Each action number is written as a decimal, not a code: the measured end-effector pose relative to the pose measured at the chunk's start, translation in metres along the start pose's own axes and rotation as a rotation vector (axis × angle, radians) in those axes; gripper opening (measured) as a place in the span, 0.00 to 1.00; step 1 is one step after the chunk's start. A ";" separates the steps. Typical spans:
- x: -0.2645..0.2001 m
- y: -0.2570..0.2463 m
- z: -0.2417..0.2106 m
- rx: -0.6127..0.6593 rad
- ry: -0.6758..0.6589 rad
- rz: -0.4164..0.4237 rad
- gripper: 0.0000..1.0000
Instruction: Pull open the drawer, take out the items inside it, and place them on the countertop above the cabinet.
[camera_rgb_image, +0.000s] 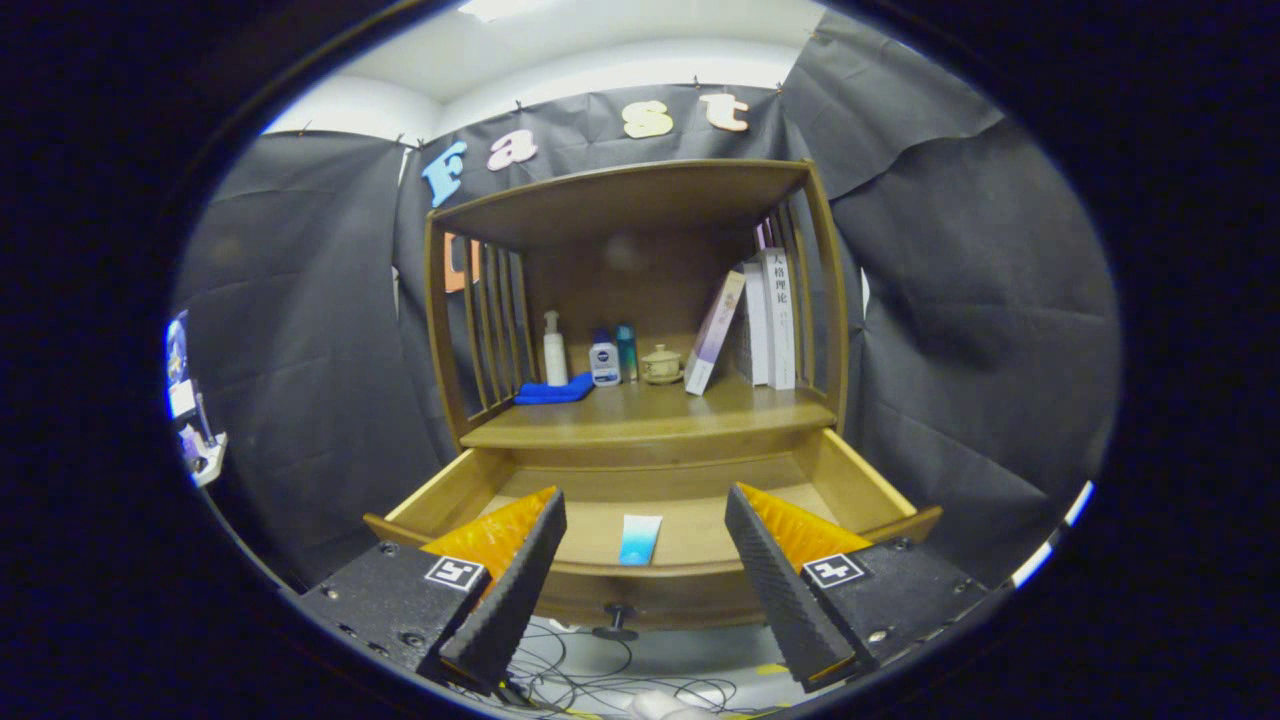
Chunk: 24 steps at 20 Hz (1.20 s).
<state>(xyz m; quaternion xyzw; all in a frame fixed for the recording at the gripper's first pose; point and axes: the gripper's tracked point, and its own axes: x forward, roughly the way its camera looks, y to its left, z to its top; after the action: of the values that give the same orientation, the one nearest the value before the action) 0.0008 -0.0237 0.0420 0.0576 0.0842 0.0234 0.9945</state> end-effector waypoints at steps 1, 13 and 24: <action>0.004 0.007 0.012 0.005 0.004 0.016 1.00; 0.118 0.026 0.033 -0.020 0.360 -0.020 1.00; 0.173 0.014 -0.090 -0.033 0.845 -0.097 1.00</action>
<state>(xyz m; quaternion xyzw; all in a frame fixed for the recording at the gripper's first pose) 0.1555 0.0099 -0.0730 0.0228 0.4864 -0.0005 0.8734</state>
